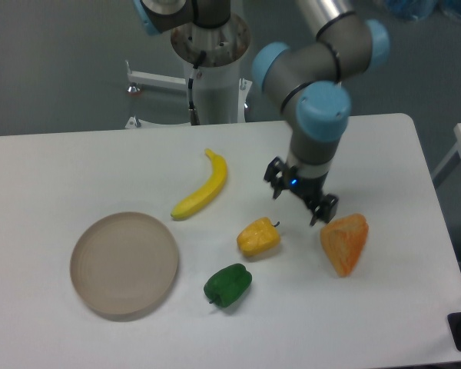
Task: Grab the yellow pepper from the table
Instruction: 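Move the open gripper down over the yellow bell pepper, then close the gripper around the yellow bell pepper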
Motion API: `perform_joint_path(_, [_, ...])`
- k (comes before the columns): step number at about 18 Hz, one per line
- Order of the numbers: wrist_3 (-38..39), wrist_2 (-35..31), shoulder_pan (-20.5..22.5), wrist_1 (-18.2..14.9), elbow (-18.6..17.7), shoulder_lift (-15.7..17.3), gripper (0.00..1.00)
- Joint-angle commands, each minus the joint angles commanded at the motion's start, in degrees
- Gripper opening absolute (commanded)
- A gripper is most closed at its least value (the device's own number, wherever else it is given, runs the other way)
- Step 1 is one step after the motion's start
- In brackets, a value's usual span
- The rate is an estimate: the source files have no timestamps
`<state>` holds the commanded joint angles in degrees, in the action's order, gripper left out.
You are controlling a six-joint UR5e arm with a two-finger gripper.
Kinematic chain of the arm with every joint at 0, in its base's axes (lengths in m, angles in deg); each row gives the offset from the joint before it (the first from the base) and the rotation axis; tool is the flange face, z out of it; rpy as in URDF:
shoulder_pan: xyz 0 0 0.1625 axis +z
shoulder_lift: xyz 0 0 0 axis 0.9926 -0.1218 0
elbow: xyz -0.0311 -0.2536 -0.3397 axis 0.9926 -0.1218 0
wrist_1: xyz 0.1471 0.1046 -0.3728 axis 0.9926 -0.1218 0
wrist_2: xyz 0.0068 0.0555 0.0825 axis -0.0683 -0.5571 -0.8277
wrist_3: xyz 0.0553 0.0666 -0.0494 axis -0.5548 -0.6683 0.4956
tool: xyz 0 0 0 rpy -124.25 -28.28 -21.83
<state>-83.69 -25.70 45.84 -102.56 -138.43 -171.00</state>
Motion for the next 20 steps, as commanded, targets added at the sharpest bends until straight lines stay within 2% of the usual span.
perform_joint_path(4, [-0.4,-0.1,-1.1,0.2,0.2,-1.8,1.00])
perform_joint_path(11, [-0.4,-1.3,-2.3,0.4,-0.3,-3.3,1.00])
perform_joint_path(14, [-0.4,-2.5,-2.6,0.5,-1.8,-3.6,1.00])
perform_joint_path(15, [-0.4,-2.9,-2.6,0.5,-2.2,-3.5,0.94])
perform_joint_path(16, [-0.4,-3.0,-2.6,0.4,-2.4,-3.4,0.76])
perform_joint_path(17, [-0.4,-3.0,-2.6,0.1,-2.4,-3.2,0.39])
perform_joint_path(18, [-0.4,-3.0,-2.6,0.1,-2.4,-3.1,0.24])
perform_joint_path(19, [-0.4,-2.8,-2.5,0.0,-2.3,-2.9,0.15])
perform_joint_path(20, [-0.1,-2.7,-2.5,-0.1,-2.2,-2.8,0.14])
